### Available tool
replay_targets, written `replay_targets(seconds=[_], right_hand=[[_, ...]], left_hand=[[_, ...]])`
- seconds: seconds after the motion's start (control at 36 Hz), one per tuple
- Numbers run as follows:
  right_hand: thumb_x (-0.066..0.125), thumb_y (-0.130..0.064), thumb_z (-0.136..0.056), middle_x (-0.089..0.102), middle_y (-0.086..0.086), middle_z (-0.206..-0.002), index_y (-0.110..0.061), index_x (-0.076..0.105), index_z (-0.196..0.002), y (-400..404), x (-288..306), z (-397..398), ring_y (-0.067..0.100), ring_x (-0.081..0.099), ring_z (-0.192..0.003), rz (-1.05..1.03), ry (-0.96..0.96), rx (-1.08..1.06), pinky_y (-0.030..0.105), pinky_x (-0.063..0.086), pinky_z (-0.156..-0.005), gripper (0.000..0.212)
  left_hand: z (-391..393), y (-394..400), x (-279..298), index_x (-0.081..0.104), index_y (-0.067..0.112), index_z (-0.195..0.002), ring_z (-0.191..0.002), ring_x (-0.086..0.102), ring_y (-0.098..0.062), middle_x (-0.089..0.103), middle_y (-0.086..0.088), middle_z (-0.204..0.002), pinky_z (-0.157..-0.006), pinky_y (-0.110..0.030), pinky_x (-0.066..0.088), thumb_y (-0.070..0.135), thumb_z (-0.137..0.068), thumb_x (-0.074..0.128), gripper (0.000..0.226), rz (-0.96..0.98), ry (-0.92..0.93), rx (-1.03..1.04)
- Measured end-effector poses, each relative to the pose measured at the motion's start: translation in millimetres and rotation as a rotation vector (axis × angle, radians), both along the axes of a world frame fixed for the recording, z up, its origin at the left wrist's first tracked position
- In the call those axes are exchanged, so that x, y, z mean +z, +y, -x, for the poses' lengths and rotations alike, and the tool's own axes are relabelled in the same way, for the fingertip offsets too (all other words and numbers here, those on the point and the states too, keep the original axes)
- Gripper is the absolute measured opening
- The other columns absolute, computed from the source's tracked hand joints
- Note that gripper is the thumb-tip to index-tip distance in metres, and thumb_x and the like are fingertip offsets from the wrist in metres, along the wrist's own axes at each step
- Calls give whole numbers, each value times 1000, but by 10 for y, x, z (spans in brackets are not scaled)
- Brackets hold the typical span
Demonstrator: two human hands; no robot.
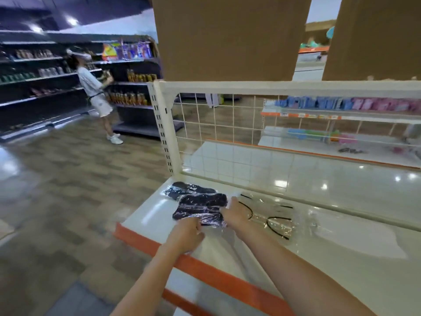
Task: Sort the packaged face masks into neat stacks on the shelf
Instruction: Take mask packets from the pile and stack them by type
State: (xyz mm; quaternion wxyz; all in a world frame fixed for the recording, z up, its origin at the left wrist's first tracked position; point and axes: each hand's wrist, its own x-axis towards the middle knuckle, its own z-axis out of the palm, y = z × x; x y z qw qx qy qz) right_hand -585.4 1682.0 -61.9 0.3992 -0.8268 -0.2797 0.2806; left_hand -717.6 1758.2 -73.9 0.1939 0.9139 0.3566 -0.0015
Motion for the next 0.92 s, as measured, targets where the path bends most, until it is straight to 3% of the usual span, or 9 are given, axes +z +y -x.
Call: replay_targets(seconds=[0.08,0.17,0.25,0.33,0.44,0.56,0.78,0.92], right_hand=[[44,-13,-93,50,7,-89,-4,39,-117,230,29,44,27,52,-88,-27,60,-38,34,44,-72,26],[46,-18,-94,53,11,-100,-5,38,-120,426,19,80,30,55,-97,-27,96,-47,30,40,-72,30],[48,-28,-96,58,12,-107,3,33,-136,558,13,83,29,55,-106,0,151,-9,33,45,-87,53],[40,-30,-100,53,18,-129,6,38,-135,572,72,75,30,51,-119,67,128,44,31,40,-96,50],[41,-17,-95,57,15,-118,2,46,-127,487,74,-29,23,51,-97,120,-39,120,28,40,-72,37],[43,-8,-91,46,14,-135,-4,39,-134,208,83,-149,28,45,-123,126,-333,277,33,39,-97,43],[43,-13,-93,48,12,-131,-10,46,-130,-565,211,-482,31,46,-120,296,-775,420,41,40,-94,37],[43,-31,-94,45,13,-133,-9,41,-134,-1150,141,-790,30,42,-124,483,-881,375,40,34,-100,45]], left_hand=[[45,93,0,51,15,-93,-94,59,-22,63,-7,-102,-77,-29,45,25,-90,55,10,-11,-34,17],[89,165,-6,57,12,-101,-93,57,-19,60,-4,-101,-76,-26,43,24,-90,55,17,-20,-56,33],[137,209,-12,59,12,-107,-99,57,-18,61,-3,-107,-76,-23,41,26,-90,54,22,-24,-50,38],[167,224,-21,58,13,-108,-103,56,-20,61,-4,-110,-80,-26,41,28,-91,53,23,-9,-9,34],[101,184,-5,56,14,-100,-102,58,-21,62,-4,-104,-78,-27,42,27,-91,51,17,-16,62,-18],[-81,36,57,58,10,-104,-102,57,-23,62,-5,-109,-81,-30,45,26,-92,50,22,-48,129,-105],[-703,-430,144,60,9,-106,-107,57,-30,61,-11,-114,-85,-36,46,20,-87,48,25,-183,419,-381],[-1170,-853,119,62,9,-111,-110,58,-32,62,-12,-118,-87,-36,48,19,-83,52,32,-282,506,-489]])
